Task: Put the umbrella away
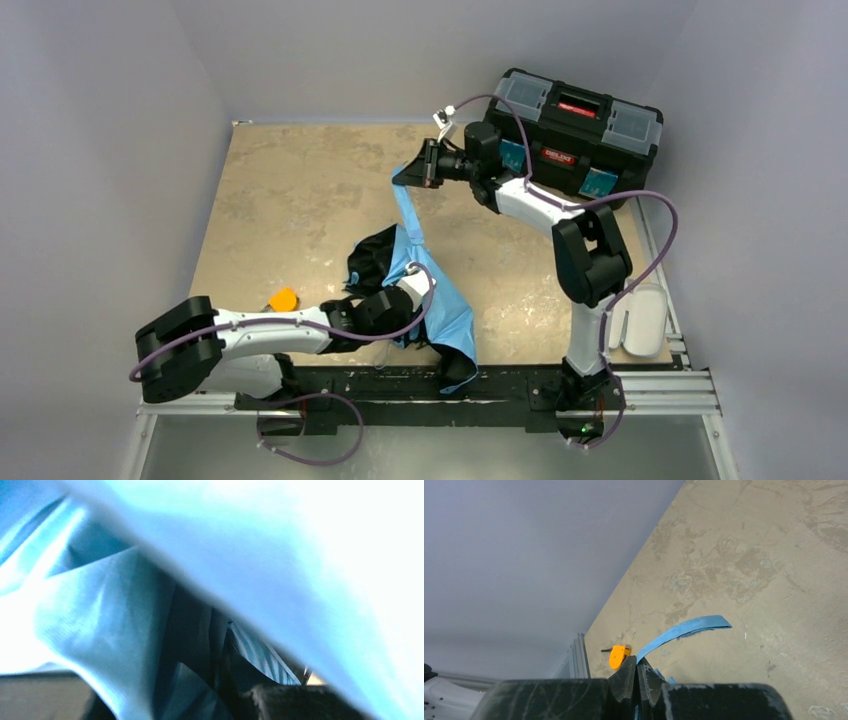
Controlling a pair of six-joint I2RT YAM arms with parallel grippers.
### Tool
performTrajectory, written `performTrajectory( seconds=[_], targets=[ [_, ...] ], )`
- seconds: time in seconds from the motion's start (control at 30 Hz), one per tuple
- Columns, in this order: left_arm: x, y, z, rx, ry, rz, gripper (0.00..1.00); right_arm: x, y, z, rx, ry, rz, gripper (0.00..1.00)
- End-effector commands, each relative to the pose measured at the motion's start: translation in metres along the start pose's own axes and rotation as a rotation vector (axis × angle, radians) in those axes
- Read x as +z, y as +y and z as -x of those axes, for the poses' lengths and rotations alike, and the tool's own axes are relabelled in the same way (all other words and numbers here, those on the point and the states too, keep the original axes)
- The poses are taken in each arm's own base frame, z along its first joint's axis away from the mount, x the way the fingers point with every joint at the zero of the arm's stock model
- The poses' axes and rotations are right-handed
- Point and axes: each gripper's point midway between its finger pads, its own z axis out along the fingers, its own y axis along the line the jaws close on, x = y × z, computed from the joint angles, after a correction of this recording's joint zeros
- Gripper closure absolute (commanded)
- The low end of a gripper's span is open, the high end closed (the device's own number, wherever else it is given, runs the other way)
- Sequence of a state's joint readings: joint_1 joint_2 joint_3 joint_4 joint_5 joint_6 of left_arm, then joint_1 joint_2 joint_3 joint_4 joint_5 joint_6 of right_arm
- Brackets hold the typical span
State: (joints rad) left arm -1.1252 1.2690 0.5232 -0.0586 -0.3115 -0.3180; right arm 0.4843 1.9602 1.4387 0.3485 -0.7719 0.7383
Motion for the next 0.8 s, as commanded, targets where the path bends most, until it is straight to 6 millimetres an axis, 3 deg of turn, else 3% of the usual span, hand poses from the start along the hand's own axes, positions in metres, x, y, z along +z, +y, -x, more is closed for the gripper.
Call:
performTrajectory(
  seconds=[0.0,0.13,0.23,0.37,0.5,0.6,0.77],
  targets=[
    [-0.007,0.003,0.018,-0.003,-0.082,0.061,1.0,0.01,0.027,0.018,-0.106,-0.03,0.019,1.0],
    [-0.008,0.004,0.028,0.088,-0.095,0.133,1.0,0.031,0.041,-0.017,-0.141,0.047,-0.005,1.0],
    [-0.015,0.003,0.052,0.198,-0.137,0.204,1.0,0.043,0.051,-0.034,-0.134,0.089,0.016,1.0],
    [-0.026,0.013,0.09,0.327,-0.196,0.325,1.0,0.045,0.064,-0.02,-0.142,0.088,0.024,1.0],
    [-0.026,0.022,0.102,0.442,-0.212,0.433,1.0,0.042,0.068,-0.005,-0.179,0.084,-0.029,1.0],
    [-0.008,0.02,0.094,0.453,-0.195,0.466,1.0,0.04,0.027,-0.025,-0.127,0.125,-0.153,1.0],
    [0.026,0.009,0.057,0.378,-0.106,0.461,1.0,0.044,-0.051,-0.088,-0.01,0.218,-0.267,1.0]
  ],
)
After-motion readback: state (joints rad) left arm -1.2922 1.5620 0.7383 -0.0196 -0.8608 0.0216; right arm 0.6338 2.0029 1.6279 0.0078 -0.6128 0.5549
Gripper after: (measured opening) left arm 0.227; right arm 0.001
